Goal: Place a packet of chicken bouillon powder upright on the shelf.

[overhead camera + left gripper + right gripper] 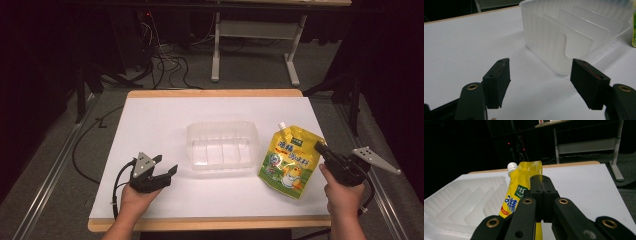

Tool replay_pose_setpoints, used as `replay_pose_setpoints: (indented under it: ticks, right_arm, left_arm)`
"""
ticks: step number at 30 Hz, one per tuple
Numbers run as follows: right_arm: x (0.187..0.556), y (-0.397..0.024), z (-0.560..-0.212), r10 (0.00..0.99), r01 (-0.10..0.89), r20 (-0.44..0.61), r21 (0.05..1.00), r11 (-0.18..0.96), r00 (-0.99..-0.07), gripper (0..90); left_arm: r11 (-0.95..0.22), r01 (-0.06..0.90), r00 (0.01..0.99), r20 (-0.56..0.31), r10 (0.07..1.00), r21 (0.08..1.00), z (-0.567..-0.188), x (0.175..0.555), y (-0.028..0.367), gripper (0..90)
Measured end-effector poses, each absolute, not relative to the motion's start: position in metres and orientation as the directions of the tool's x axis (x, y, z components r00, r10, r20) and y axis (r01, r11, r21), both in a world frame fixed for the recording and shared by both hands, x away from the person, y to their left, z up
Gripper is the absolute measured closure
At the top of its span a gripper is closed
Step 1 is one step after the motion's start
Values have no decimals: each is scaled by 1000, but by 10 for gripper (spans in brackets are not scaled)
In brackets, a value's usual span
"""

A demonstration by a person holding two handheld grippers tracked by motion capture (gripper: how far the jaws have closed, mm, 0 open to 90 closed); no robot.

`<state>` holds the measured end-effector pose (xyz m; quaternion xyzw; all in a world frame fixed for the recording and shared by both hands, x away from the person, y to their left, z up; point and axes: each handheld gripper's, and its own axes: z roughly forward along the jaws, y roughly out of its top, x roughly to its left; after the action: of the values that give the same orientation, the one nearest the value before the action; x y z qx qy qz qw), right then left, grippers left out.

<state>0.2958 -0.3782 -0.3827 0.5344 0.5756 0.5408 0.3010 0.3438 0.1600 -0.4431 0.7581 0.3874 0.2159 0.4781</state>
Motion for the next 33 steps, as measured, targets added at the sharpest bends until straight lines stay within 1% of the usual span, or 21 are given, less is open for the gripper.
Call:
replay_pose_setpoints:
  ticks: [10,18,22,27,33]
  right_arm:
    - [291,-366,-364,948,218,169,970,-111,-269,900]
    - [302,-365,-355,966,150,115,985,-82,-231,900]
    - [308,-365,-361,969,139,104,988,-74,-226,900]
    - [299,-370,-363,971,145,96,987,-65,-218,900]
    - [287,-373,-367,974,153,89,987,-57,-210,900]
  left_arm:
    - [-250,379,604,-34,796,891,-444,341,161,328]
    - [-253,383,590,-25,807,888,-446,333,170,328]
    - [-244,382,586,-29,810,892,-445,331,173,329]
    - [-242,373,595,-31,803,896,-444,335,168,328]
    - [-261,347,619,-12,785,901,-443,337,158,327]
